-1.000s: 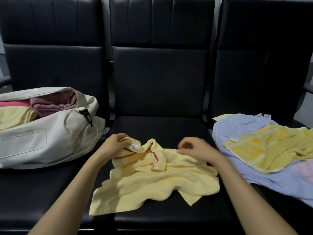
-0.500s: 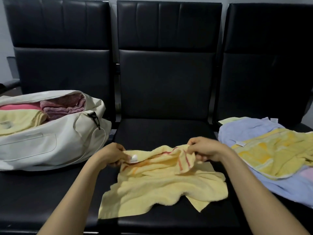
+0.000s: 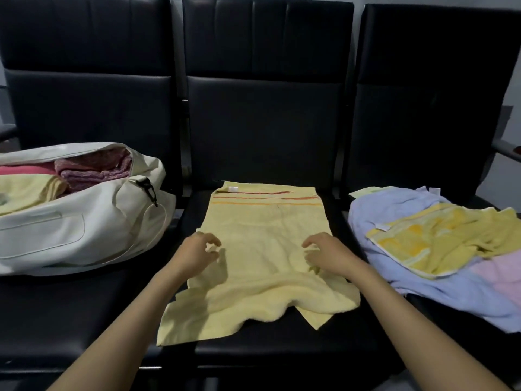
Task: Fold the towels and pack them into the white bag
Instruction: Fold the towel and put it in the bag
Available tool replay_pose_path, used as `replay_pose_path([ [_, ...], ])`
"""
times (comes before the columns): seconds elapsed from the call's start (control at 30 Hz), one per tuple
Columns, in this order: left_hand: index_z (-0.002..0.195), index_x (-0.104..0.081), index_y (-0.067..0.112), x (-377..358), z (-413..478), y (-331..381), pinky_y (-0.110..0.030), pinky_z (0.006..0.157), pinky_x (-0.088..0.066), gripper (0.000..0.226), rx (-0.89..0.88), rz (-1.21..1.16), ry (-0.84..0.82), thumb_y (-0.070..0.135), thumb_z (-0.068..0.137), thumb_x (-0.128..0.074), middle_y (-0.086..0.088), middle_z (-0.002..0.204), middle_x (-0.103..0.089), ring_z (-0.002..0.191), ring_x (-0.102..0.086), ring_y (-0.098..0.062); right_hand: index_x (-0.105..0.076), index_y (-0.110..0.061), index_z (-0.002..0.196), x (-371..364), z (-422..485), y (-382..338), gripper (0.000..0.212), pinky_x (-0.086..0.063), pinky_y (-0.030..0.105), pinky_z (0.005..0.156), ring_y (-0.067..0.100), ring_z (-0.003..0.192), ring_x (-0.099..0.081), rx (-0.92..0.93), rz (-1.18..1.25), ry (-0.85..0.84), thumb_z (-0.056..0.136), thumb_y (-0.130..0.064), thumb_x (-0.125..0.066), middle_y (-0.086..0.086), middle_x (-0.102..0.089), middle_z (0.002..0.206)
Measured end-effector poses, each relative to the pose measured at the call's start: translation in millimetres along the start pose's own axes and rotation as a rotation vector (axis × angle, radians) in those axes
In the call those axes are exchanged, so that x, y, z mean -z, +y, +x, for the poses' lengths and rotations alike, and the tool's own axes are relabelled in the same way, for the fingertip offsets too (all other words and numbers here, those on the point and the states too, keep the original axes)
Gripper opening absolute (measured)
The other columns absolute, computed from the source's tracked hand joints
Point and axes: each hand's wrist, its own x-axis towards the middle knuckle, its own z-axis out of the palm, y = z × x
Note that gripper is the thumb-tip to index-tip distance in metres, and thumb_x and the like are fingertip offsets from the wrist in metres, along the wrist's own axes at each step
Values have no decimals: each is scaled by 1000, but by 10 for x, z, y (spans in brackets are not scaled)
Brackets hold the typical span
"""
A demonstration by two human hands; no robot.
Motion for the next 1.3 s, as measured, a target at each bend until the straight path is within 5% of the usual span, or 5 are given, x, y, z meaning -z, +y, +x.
replay_pose_path([
  [0.27, 127, -47, 0, 52, -204, -56, -31, 84, -47, 72, 424, 219, -240, 47, 80, -72, -14, 126, -54, 111, -56, -28, -40, -1, 131, 21, -153, 436, 54, -43, 36, 91, 33, 121, -48, -381, -235, 51, 95, -40, -51, 18, -44, 135],
  [0.43, 86, -61, 9, -47, -225, -10, -30, 64, -48, 31, 381, 100, -187, 35, 78, -75, -6, 90, -61, 83, -58, -21, -53, -10, 96, -38, -136, 477, 24, -38, 26, 61, 17, 83, -54, -267, 149, 72, 86, -27, -67, 5, -57, 93],
  [0.7, 110, -52, -1, 36, -129, -230, -43, 77, -48, 25, 582, -655, 48, 16, 93, -60, -17, 96, -58, 85, -57, -31, -55, -14, 87, 116, -90, 388, 4, -42, 32, 74, 20, 86, -52, -250, 1028, -71, 87, -12, -51, 6, -55, 92],
  [1.03, 98, -56, 3, -7, -107, -254, -32, 60, -44, 22, 572, -628, -8, 22, 92, -63, -11, 85, -58, 72, -54, -23, -49, -15, 69, 133, -92, 439, 34, -30, 22, 46, 9, 43, -32, -526, 771, -201, 88, -36, -68, -4, -39, 48],
  [1.3, 91, -66, 5, 145, -196, -216, -30, 66, -48, 13, 449, -731, 91, 17, 87, -69, -10, 84, -64, 75, -58, -22, -67, -6, 98, 314, -164, 384, 16, -49, 36, 90, 24, 100, -63, -314, 761, 125, 89, -19, -67, 9, -69, 104],
])
